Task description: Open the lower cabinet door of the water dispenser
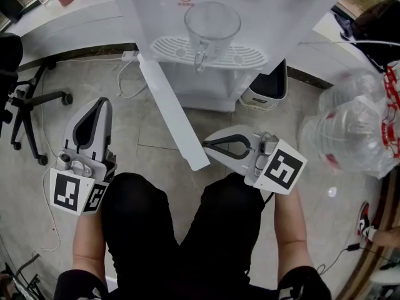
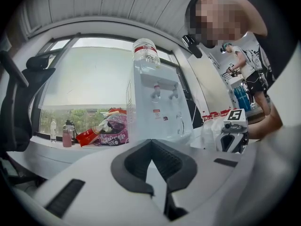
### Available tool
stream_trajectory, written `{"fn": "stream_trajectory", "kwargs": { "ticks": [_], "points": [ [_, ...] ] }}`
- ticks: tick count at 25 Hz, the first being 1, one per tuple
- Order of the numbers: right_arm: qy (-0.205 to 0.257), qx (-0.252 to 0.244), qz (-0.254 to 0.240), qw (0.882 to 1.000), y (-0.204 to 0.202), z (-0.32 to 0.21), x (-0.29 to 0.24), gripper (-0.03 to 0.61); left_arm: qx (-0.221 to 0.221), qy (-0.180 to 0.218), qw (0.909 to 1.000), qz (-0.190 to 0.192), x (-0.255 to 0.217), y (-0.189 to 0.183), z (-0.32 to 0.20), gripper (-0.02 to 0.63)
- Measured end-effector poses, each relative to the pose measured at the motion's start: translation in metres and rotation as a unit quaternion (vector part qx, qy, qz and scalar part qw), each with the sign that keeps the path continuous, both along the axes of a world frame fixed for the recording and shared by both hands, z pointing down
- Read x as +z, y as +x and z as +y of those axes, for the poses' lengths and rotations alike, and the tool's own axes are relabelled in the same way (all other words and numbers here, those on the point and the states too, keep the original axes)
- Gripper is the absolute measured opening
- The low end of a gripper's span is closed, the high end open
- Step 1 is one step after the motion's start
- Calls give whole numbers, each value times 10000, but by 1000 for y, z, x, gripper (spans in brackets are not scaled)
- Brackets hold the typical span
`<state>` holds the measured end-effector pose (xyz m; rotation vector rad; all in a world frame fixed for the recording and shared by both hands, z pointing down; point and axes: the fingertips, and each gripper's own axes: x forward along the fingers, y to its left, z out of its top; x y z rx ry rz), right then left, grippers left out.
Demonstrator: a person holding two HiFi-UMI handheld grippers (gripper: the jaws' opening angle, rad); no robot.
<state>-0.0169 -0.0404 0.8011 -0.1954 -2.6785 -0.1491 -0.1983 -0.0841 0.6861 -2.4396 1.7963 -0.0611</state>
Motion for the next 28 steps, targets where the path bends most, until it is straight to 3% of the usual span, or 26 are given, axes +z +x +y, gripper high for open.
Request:
{"fn": "stream_trajectory", "kwargs": {
  "ticks": [14,28],
  "points": [
    [-267,-647,-115,9975,-45,26,-5,5,-163,-73,9998,-89,0,-24,5,8],
    [-363,-1132,-133,9928,-77,40,-7,5,-31,-36,10000,63,7,-29,-1,8]
  ]
}}
